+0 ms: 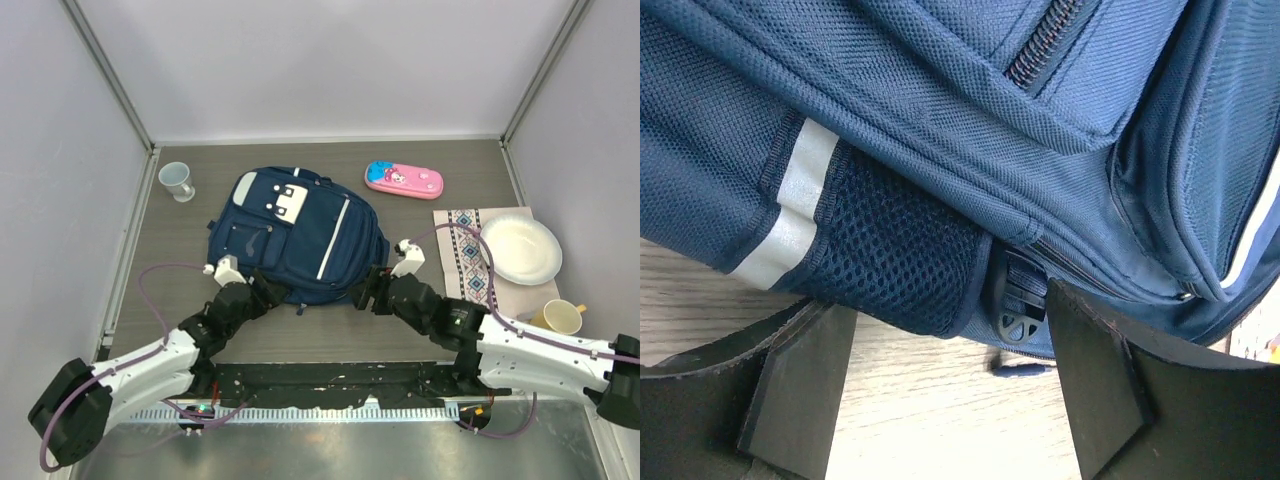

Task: Pack the student bag
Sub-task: Adjust the student bag at the center of the board, then zip the student bag at the center of the board.

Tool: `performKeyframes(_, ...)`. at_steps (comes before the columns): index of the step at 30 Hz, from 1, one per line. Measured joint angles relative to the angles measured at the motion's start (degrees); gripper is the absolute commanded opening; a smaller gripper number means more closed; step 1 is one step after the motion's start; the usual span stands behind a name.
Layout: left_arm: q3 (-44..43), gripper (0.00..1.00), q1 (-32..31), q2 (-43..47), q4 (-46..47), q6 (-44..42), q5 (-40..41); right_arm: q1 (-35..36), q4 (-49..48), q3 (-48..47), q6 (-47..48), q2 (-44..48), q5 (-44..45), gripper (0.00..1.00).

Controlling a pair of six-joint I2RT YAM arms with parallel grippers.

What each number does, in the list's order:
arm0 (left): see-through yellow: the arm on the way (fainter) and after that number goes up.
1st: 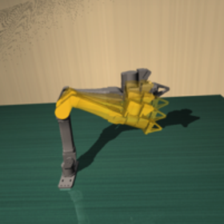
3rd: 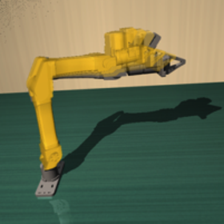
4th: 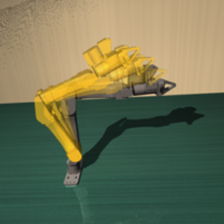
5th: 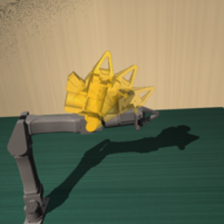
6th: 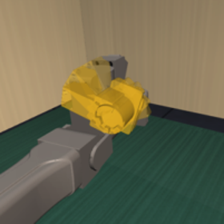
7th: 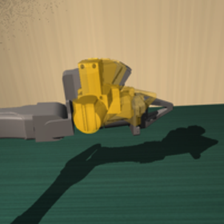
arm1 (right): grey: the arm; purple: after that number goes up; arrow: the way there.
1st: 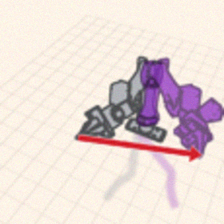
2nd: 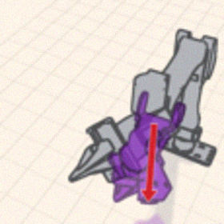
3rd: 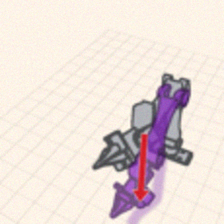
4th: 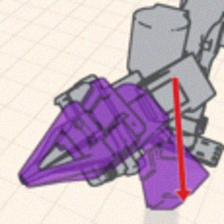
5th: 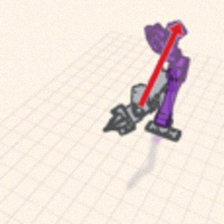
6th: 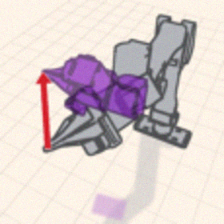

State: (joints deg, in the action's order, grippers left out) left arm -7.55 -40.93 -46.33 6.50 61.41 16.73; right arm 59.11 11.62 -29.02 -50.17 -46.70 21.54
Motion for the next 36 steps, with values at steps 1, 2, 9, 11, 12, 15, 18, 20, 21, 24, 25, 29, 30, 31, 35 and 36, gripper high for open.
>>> performKeyframes(1,0.00,0.79,0.00,-1.05,1.18,0.13,0.26,1.64,-0.07,0.00,-0.55,-0.50,1.40,0.69)
performKeyframes(2,0.00,0.80,0.00,-2.21,2.45,0.26,0.50,3.82,-0.22,0.04,-1.25,-1.31,3.30,0.69)
performKeyframes(9,-0.15,0.54,0.00,-10.45,12.09,1.66,1.11,13.68,-3.17,1.27,-4.81,-8.39,11.74,0.68)
performKeyframes(11,-0.24,0.40,0.02,-12.61,13.49,1.84,1.05,15.54,-5.53,2.40,-5.62,-10.47,12.90,0.67)
performKeyframes(12,-0.26,0.35,0.02,-13.49,14.03,2.05,0.94,16.44,-6.99,3.06,-6.10,-11.67,13.27,0.66)
performKeyframes(15,-0.26,0.25,0.07,-14.36,14.88,2.67,0.66,18.25,-10.34,3.65,-7.28,-16.17,13.75,0.65)
performKeyframes(18,-0.26,0.12,0.11,-13.25,15.06,2.67,0.70,19.61,-15.91,3.06,-7.45,-24.76,13.94,0.64)
performKeyframes(20,-0.26,0.07,0.11,-12.79,14.53,2.62,0.68,19.69,-16.55,2.80,-7.43,-25.99,13.94,0.64)
performKeyframes(21,-0.26,0.06,0.11,-12.02,13.81,2.62,0.70,19.69,-17.49,1.88,-7.45,-27.69,13.88,0.64)
performKeyframes(24,-0.26,0.00,0.09,-7.65,10.99,2.21,0.68,19.69,-21.92,-1.25,-7.43,-33.44,13.27,0.64)
performKeyframes(25,-0.26,0.00,0.09,-6.21,10.05,2.08,0.70,19.69,-23.12,-1.77,-7.43,-34.45,13.14,0.64)
performKeyframes(29,-0.26,0.00,0.07,-2.16,6.69,1.07,0.90,19.87,-24.76,-5.77,-7.28,-38.84,13.22,0.64)
performKeyframes(30,-0.26,0.00,0.07,-1.73,6.10,0.96,0.96,19.85,-24.72,-7.15,-7.26,-39.91,13.40,0.64)
performKeyframes(31,-0.26,0.00,0.07,-1.29,5.57,0.87,1.09,19.85,-24.72,-8.39,-7.23,-40.89,13.73,0.64)
performKeyframes(35,-0.26,0.00,0.07,-1.33,5.03,0.09,1.11,19.87,-22.53,-12.90,-7.17,-44.06,16.57,0.63)
performKeyframes(36,-0.26,0.00,0.07,-1.60,5.03,-0.13,1.09,19.87,-21.35,-13.92,-7.15,-44.63,17.44,0.63)
